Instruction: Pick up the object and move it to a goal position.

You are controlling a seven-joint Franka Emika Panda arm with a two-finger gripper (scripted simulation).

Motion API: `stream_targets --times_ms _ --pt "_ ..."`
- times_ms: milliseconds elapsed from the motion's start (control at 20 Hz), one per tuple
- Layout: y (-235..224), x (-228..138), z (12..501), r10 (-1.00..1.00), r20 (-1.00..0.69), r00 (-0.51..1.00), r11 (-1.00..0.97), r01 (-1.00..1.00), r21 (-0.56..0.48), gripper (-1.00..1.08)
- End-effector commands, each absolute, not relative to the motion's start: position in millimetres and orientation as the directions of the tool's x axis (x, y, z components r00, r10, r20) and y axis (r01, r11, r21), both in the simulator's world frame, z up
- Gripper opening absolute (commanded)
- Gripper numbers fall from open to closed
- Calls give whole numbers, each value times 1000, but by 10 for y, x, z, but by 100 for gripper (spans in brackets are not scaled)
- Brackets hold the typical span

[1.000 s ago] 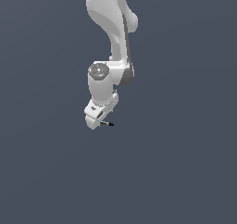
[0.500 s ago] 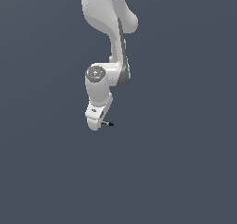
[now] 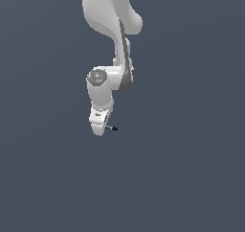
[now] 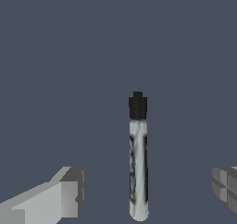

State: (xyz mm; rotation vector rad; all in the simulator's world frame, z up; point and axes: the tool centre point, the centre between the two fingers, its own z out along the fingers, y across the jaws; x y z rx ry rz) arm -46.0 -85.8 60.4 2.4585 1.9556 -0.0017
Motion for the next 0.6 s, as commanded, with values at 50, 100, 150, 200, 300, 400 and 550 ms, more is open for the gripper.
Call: stream_targets --times_ms 50,100,150,200,300,400,550 --pt "-861 -463 598 977 0 213 -213 977 0 100" --pt "-861 -463 600 976 0 218 -218 976 0 100" --pt "-861 -463 597 976 0 218 -218 976 0 100" --pt "-862 -463 587 976 0 218 -218 976 0 100" --pt "-860 -465 548 976 0 217 -217 976 0 100" --pt "-860 -467 483 976 -1 217 -217 976 0 100" --pt "-857 -472 339 977 -1 215 -215 977 -1 100"
